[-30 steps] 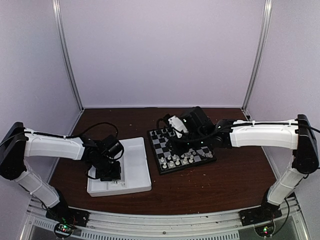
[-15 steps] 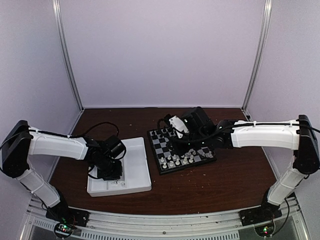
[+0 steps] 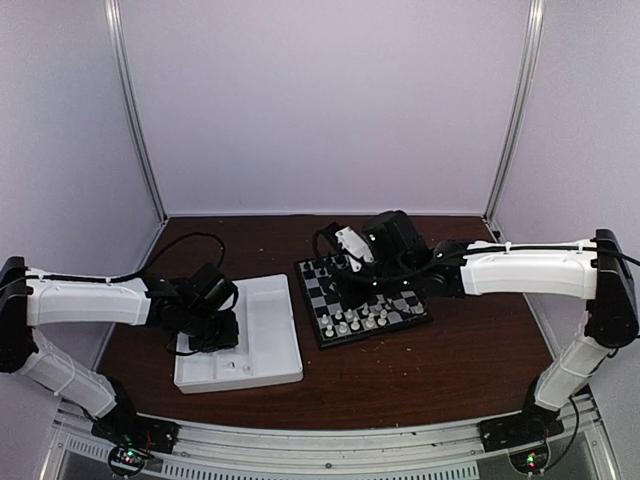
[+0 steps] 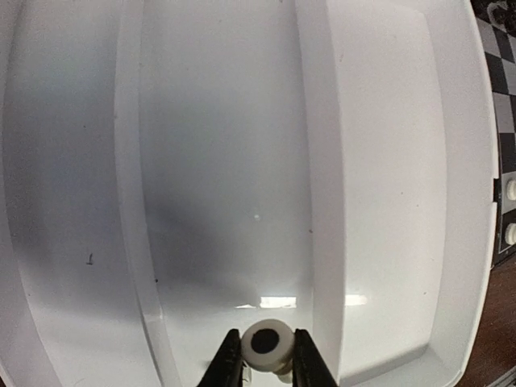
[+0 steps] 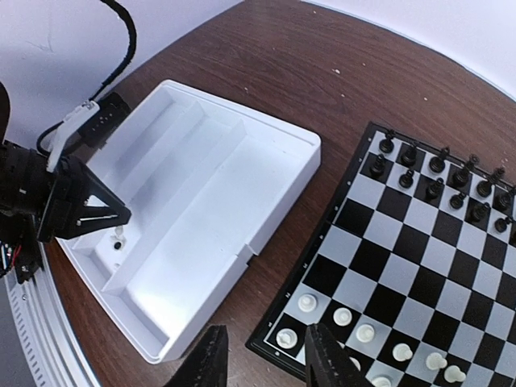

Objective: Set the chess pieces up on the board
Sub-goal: Pick up the chess piece from the storage box, then place the chess piece on the chessboard.

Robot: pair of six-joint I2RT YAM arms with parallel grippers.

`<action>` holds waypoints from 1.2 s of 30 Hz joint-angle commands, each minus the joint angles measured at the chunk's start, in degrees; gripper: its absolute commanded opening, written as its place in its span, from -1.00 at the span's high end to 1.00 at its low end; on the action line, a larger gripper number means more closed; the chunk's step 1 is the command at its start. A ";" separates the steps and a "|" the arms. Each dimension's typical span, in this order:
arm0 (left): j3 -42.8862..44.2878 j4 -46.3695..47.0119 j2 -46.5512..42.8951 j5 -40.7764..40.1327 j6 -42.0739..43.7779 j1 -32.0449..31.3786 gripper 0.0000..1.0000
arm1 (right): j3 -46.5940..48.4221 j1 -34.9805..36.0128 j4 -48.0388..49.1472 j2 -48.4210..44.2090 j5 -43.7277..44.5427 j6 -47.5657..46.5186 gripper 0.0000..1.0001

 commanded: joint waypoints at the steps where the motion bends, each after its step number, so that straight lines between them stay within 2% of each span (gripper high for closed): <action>1: -1.19 3.47 -2.57 -1.15 -0.49 -0.23 0.79 | -0.10 2.20 8.25 3.27 -5.01 4.18 0.30; 6: -1.02 3.13 -5.30 -0.72 -1.57 -0.23 0.81 | 2.48 4.65 9.99 7.00 -6.73 4.46 0.29; 11: -1.27 7.37 -10.55 -0.07 -6.53 -0.18 0.76 | 0.51 6.02 16.88 7.62 -11.00 5.74 0.29; 19: -8.72 25.16 -15.96 3.31 -24.79 -0.17 0.77 | -3.77 7.58 30.26 9.94 -12.24 8.80 0.28; 23: -10.59 33.10 -16.40 5.19 -28.65 -0.15 0.77 | -2.44 7.55 33.88 13.03 -14.15 11.78 0.26; 36: -13.32 43.82 -12.77 10.66 -32.40 -0.21 0.77 | 2.98 8.34 31.06 18.96 -12.85 9.79 0.24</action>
